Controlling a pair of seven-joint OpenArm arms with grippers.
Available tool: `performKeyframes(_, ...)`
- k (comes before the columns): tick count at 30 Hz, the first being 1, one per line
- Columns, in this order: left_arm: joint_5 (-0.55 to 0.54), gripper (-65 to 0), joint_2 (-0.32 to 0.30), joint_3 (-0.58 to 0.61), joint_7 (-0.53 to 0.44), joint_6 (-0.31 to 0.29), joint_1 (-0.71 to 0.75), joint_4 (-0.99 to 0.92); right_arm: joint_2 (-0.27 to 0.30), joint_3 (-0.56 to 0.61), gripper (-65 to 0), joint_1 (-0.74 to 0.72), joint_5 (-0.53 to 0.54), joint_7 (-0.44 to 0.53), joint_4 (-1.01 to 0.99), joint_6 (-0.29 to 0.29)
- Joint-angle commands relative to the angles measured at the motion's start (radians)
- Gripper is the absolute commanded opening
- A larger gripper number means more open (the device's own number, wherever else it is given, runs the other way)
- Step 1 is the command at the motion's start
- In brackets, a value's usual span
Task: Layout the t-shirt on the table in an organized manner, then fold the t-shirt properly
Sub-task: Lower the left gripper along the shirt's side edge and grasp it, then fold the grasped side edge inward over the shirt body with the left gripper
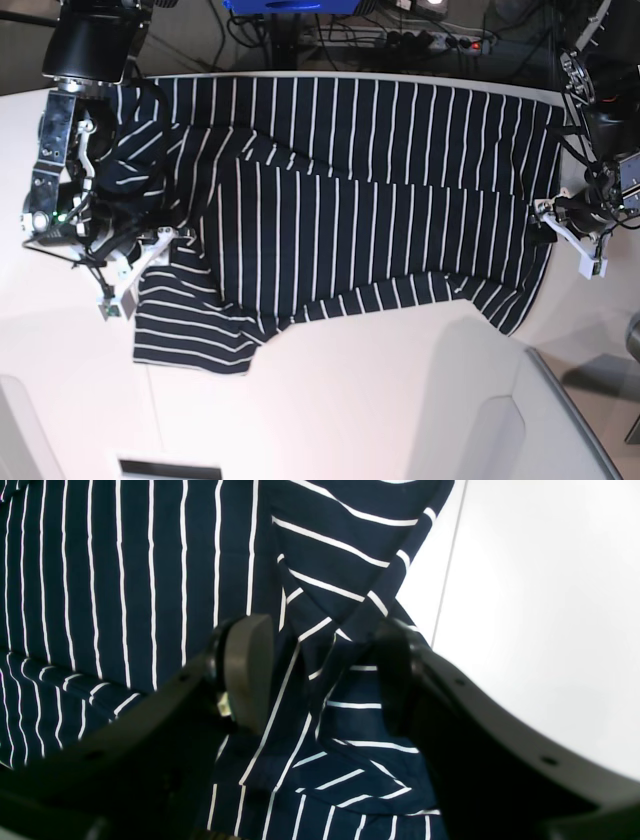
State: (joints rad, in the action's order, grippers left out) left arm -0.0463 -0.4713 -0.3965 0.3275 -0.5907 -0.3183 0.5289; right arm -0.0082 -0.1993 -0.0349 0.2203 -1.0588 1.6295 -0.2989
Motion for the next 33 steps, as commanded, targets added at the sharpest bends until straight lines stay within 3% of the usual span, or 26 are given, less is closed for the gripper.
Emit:
performKeyframes(1,0.003,-17.8,-0.019,0.001,0.014,-0.002,0.0,0.007,0.004,-0.004,-34.4,-0.016,0.008,0.016,0.019,-0.004)
performKeyframes(9,0.003,-19.1,-0.005,-0.002,0.012,-0.002,0.011,0.009,0.004,0.002,-34.4,-0.018,0.008,0.016,0.019,-0.004)
performKeyframes(14,0.003,-36.9,-0.004,-0.002,0.012,-0.002,0.011,0.007,0.004,0.002,-34.4,-0.018,0.008,0.016,0.019,-0.006)
performKeyframes(20,0.003,-50.4,-0.005,-0.002,-0.046,-0.002,0.015,-0.036,0.004,-0.002,-34.4,-0.018,0.008,0.016,0.019,-0.006)
performKeyframes(24,0.003,-63.8,-0.007,-0.002,-0.081,-0.002,0.011,-0.089,0.004,-0.004,-34.4,-0.018,0.008,0.016,0.019,-0.006)
performKeyframes(33,0.003,-65.0,-0.01,-0.002,-0.081,-0.002,0.017,-0.077,0.004,-0.004,-34.4,-0.018,0.008,0.016,0.019,-0.006)
